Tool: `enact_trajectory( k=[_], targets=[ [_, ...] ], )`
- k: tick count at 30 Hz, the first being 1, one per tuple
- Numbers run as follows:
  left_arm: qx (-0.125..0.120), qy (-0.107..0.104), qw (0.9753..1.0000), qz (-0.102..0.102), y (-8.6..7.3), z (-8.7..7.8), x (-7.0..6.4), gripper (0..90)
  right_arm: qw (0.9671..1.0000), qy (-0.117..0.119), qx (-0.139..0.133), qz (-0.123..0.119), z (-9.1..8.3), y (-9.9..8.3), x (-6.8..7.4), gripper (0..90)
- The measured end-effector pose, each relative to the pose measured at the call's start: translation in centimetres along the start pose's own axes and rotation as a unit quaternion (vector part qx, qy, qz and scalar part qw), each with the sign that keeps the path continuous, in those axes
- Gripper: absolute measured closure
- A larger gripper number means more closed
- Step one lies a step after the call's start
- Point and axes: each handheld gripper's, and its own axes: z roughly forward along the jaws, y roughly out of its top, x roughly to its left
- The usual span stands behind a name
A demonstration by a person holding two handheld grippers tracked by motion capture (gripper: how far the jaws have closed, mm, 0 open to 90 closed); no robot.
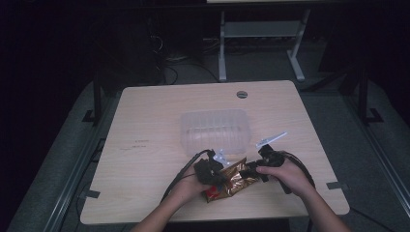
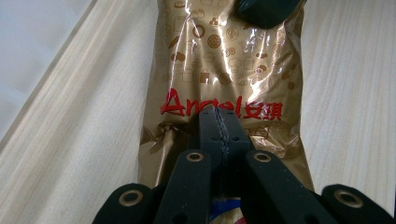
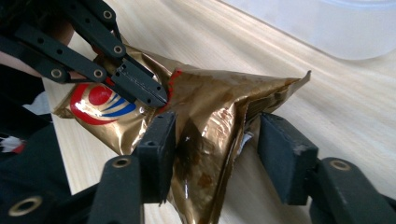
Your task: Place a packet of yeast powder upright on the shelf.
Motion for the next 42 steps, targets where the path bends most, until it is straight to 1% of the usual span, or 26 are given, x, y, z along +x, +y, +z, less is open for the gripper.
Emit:
enact_trajectory(
  k=[1,2,3,4,6,7,8,9,12,14,17,18,22,24,26,27,29,30,31,32,33,34,36,38,40,42],
  targets=[
    [0.0,-0.001,1.0,-0.002,0.0,0.0,0.0,89.7,1.0,0.0,0.0,0.0,0.0,0.0,0.0,48.6],
    [0.0,-0.001,1.0,-0.002,0.0,0.0,0.0,89.7,1.0,0.001,0.002,-0.001,0.1,0.1,-0.1,50.4],
    [-0.001,-0.001,1.0,-0.002,0.0,0.0,0.0,89.8,0.9999,0.006,0.004,0.008,0.2,0.0,-0.2,54.2],
    [-0.001,0.0,1.0,-0.001,0.0,0.0,0.0,89.8,0.9999,0.006,0.004,0.008,0.2,0.0,-0.2,54.2],
    [-0.001,-0.001,1.0,-0.002,-0.1,0.0,0.0,89.7,0.9998,0.01,0.005,0.017,0.2,-0.2,-0.3,58.9],
    [-0.001,-0.001,1.0,-0.001,-0.1,0.0,0.0,89.7,0.9998,0.01,0.006,0.019,0.3,-0.3,-0.4,59.9],
    [-0.001,-0.002,1.0,-0.002,-0.1,0.0,0.0,89.7,0.9996,0.01,0.008,0.026,0.2,-0.3,-0.5,64.0],
    [-0.001,-0.002,1.0,0.0,-0.1,0.0,0.0,89.7,0.9996,0.01,0.008,0.026,0.2,-0.3,-0.5,64.0],
    [0.0,-0.004,1.0,0.002,-0.1,-0.1,0.1,89.7,0.9994,0.01,0.01,0.032,0.0,-0.3,-0.5,70.6],
    [0.0,-0.004,1.0,0.004,-0.1,-0.1,0.1,89.7,0.9991,0.013,0.012,0.04,-0.1,-0.3,-0.6,73.2],
    [0.0,-0.005,1.0,0.005,-0.1,-0.1,0.1,89.7,0.9989,0.012,0.018,0.042,-0.2,-0.4,-0.8,77.2],
    [-0.001,-0.005,1.0,0.004,-0.1,-0.1,0.1,89.7,0.9986,0.013,0.019,0.048,-0.2,-0.4,-0.7,78.6],
    [-0.003,-0.007,1.0,0.005,-0.1,-0.1,0.1,89.7,0.9989,0.009,0.022,0.041,-0.3,-0.4,-0.7,81.7],
    [-0.005,-0.008,0.9999,0.002,-0.1,-0.1,0.1,89.6,0.9991,0.007,0.021,0.037,-0.4,-0.4,-0.7,84.7],
    [-0.005,-0.008,0.9999,0.006,-0.1,-0.2,0.1,89.5,0.9991,0.005,0.02,0.037,-0.5,-0.4,-0.6,88.2],
    [-0.009,-0.012,0.9999,0.002,-0.2,-0.2,0.1,88.3,0.999,0.005,0.021,0.039,-0.6,-0.4,-0.6,89.1],
    [-0.01,-0.016,0.9998,0.004,-0.2,-0.3,0.1,84.8,0.9989,0.005,0.02,0.042,-0.7,-0.4,-0.5,89.8],
    [-0.013,-0.019,0.9997,0.001,-0.2,-0.3,0.0,83.0,0.999,0.005,0.02,0.041,-0.7,-0.4,-0.5,89.9],
    [-0.015,-0.021,0.9997,0.001,-0.2,-0.4,0.0,76.7,0.9988,0.007,0.02,0.043,-0.8,-0.4,-0.4,90.0],
    [-0.017,-0.023,0.9996,0.003,-0.2,-0.5,-0.1,76.7,0.9988,0.007,0.02,0.043,-0.8,-0.4,-0.4,90.0],
    [-0.021,-0.024,0.9995,0.001,-0.2,-0.6,-0.2,74.6,0.9988,0.008,0.02,0.043,-0.9,-0.4,-0.4,90.0],
    [-0.022,-0.024,0.9995,0.005,-0.3,-0.9,-0.2,72.8,0.9989,0.01,0.017,0.042,-1.0,-0.4,-0.4,90.0],
    [-0.026,-0.02,0.9994,0.005,-0.4,-1.4,-0.4,72.4,0.999,0.015,0.014,0.041,-1.2,-0.3,-0.3,90.0],
    [-0.024,-0.019,0.9995,0.008,-0.7,-2.2,-0.2,73.3,0.999,0.019,0.01,0.038,-1.5,-0.2,-0.1,90.0],
    [-0.024,-0.017,0.9995,0.007,-1.1,-3.0,-0.1,77.1,0.9991,0.025,0.006,0.033,-1.7,-0.2,0.0,90.0],
    [-0.021,-0.019,0.9996,0.003,-1.6,-3.8,0.2,82.1,0.9992,0.03,0.0,0.025,-2.0,-0.1,0.2,90.0]
  ],
)
